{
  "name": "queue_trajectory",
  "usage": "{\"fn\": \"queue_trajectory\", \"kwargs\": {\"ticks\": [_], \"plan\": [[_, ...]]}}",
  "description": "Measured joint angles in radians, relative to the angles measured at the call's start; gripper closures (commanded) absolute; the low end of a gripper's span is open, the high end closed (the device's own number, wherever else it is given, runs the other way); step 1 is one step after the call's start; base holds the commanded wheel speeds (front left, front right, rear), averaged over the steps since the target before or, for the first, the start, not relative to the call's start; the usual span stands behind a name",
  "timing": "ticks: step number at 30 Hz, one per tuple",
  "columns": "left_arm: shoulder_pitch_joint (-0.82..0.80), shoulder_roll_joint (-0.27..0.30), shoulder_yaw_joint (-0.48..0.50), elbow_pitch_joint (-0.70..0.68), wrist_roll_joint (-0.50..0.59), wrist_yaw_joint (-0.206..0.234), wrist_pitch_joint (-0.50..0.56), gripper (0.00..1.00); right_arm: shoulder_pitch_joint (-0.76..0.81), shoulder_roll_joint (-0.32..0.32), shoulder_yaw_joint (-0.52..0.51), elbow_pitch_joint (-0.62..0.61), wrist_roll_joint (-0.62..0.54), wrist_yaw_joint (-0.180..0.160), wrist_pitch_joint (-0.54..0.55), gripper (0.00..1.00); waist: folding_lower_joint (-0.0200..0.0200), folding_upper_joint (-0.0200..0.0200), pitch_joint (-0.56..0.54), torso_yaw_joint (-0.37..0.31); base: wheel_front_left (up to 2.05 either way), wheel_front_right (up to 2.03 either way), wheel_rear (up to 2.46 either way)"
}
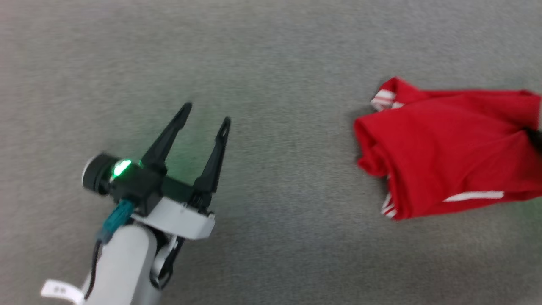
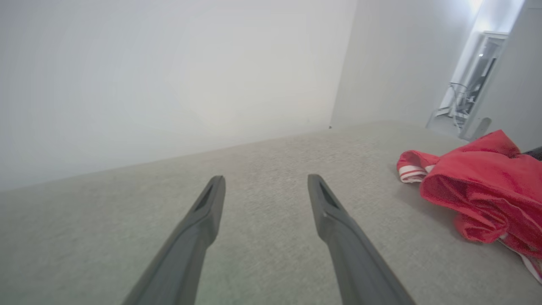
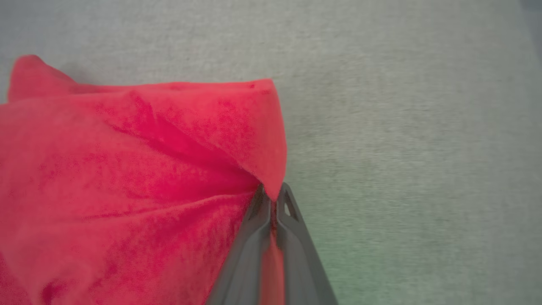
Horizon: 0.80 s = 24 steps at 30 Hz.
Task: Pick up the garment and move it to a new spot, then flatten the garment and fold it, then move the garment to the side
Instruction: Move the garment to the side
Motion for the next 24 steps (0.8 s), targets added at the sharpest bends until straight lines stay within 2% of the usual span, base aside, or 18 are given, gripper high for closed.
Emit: {"fn": "queue_trajectory", "kwargs": {"ticks": [7,16,21,24], "plan": [[-0.191,0.061,-0.098,0.011,0.003,0.000,0.000,0.00,-0.076,-0.020,-0.070,0.112,-0.029,0.000,-0.126,1.00,0.0000,0.0000,0.061,-0.078,0.00,0.00,0.00],[-0.433,0.115,-0.197,0.042,-0.005,0.000,0.000,0.00,-0.313,-0.027,-0.118,0.405,-0.156,0.000,-0.302,1.00,0.0000,0.0000,0.201,-0.125,0.00,0.00,0.00],[-0.507,0.131,-0.229,0.039,-0.008,0.000,0.000,0.00,-0.441,-0.041,-0.119,0.580,-0.249,0.000,-0.399,1.00,0.0000,0.0000,0.267,-0.133,0.00,0.00,0.00],[-0.535,0.143,-0.238,0.029,-0.010,0.000,0.000,0.00,-0.511,-0.028,-0.108,0.673,-0.290,0.000,-0.448,1.00,0.0000,0.0000,0.298,-0.134,0.00,0.00,0.00]]}}
